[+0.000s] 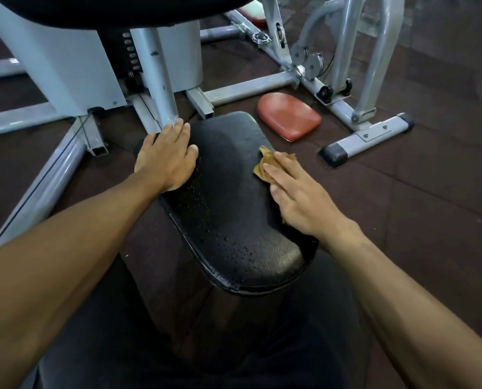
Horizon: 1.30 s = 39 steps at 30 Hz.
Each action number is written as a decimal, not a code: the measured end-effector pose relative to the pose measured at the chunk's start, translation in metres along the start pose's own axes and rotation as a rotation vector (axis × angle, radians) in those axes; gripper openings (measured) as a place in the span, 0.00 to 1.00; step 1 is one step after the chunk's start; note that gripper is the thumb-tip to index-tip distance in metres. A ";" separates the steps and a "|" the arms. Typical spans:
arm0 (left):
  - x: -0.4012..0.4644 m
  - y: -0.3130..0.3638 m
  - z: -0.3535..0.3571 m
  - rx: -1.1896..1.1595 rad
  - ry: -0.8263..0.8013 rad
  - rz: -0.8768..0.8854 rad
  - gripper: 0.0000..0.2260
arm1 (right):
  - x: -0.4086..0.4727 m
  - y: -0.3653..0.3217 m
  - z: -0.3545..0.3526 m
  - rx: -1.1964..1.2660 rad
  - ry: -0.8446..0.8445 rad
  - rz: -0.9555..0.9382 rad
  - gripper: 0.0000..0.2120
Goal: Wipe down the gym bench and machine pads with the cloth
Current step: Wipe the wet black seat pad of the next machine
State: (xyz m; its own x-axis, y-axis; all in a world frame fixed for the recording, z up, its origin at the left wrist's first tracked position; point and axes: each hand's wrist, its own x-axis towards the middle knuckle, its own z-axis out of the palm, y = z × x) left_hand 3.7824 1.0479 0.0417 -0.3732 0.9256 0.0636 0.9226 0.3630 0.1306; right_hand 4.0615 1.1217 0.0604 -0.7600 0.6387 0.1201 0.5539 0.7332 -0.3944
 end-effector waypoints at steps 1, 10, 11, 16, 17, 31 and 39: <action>0.000 -0.001 0.001 0.003 0.006 0.003 0.28 | -0.006 -0.008 0.002 -0.073 0.009 -0.072 0.23; -0.001 -0.002 0.001 -0.007 -0.001 -0.014 0.28 | -0.070 -0.036 -0.003 -0.099 -0.145 -0.226 0.23; -0.001 -0.002 0.001 -0.007 0.002 -0.018 0.28 | -0.056 -0.030 -0.003 -0.095 -0.139 -0.170 0.24; -0.001 -0.001 0.001 -0.021 -0.002 -0.015 0.28 | 0.042 -0.024 0.021 -0.160 -0.096 -0.026 0.27; 0.000 0.000 0.001 -0.042 -0.001 -0.023 0.27 | 0.056 -0.035 0.026 -0.162 -0.090 -0.014 0.26; -0.044 0.039 -0.035 -0.472 0.077 -0.059 0.26 | 0.083 -0.030 -0.003 0.312 0.003 0.146 0.20; -0.072 0.089 -0.013 -0.132 -0.018 -0.011 0.33 | 0.078 -0.016 0.022 0.050 -0.076 0.039 0.22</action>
State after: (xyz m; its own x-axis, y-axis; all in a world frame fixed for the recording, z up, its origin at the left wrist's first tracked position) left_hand 3.8902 1.0118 0.0614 -0.3804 0.9238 0.0437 0.8970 0.3571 0.2606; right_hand 3.9857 1.1543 0.0559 -0.7629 0.6455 0.0349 0.5673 0.6944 -0.4428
